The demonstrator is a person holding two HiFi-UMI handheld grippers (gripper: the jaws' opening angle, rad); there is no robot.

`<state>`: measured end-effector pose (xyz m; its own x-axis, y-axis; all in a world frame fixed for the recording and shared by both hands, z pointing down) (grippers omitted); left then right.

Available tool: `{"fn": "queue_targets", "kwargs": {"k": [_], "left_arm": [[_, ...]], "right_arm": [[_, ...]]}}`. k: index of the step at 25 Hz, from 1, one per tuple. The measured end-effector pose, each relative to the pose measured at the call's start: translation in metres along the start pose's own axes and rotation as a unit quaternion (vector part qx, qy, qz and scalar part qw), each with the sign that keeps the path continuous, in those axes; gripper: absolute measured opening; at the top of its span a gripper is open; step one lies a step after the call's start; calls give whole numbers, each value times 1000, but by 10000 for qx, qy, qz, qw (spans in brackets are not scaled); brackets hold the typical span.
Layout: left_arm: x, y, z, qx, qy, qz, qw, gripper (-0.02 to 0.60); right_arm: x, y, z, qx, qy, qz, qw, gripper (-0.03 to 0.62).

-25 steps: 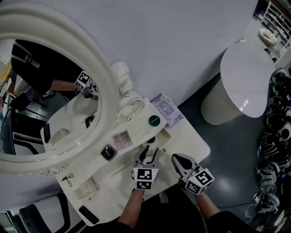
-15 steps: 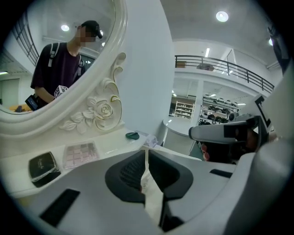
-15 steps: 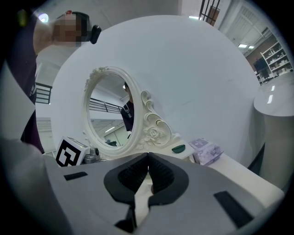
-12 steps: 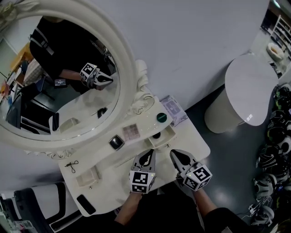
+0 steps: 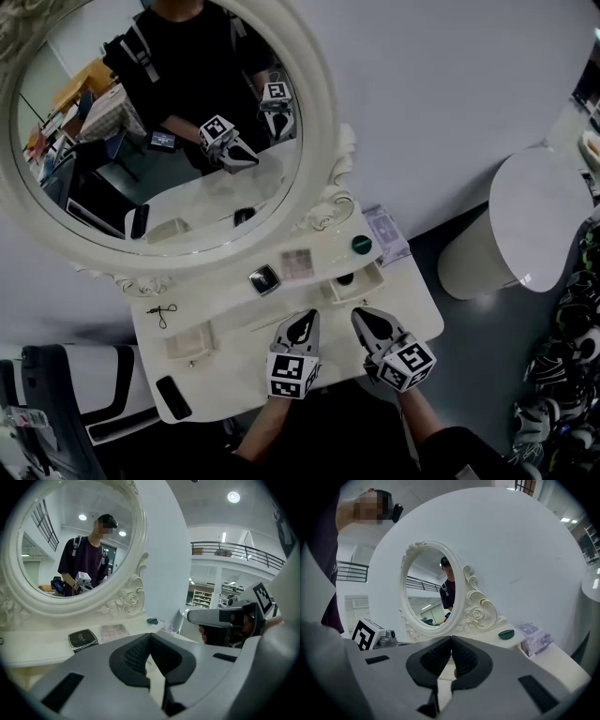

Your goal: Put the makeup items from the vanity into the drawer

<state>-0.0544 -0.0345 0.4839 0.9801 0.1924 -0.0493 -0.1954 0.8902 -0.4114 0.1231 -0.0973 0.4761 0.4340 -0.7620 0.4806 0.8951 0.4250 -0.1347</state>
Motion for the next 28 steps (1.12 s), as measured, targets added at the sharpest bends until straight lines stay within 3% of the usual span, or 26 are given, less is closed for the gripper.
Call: {"fn": "queue_targets", "kwargs": {"k": [8, 18, 28], "left_arm": [[-17, 25, 9, 62, 308, -784, 9964, 14], [-34, 71, 43, -85, 838, -1835, 9794, 14], [-60, 94, 63, -156, 1095, -2163, 9700, 14]], "right_arm": [[-8, -32, 3, -399, 146, -690, 9967, 25], [-32, -82, 21, -1125, 597, -1651, 9780, 25], [-59, -115, 42, -1761, 1138, -1939, 9584, 25]]}}
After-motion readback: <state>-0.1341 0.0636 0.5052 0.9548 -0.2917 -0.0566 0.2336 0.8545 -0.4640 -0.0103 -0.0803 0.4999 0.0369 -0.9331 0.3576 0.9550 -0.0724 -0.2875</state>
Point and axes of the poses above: the fingertips, and each gripper's own axes: y backward along the fingers, x to its right, z out of its underside, the point moved 9 cm from there along y, backward along the fingers, and after that the axes turned 5 degrees about -y, right-handed, at the moved point
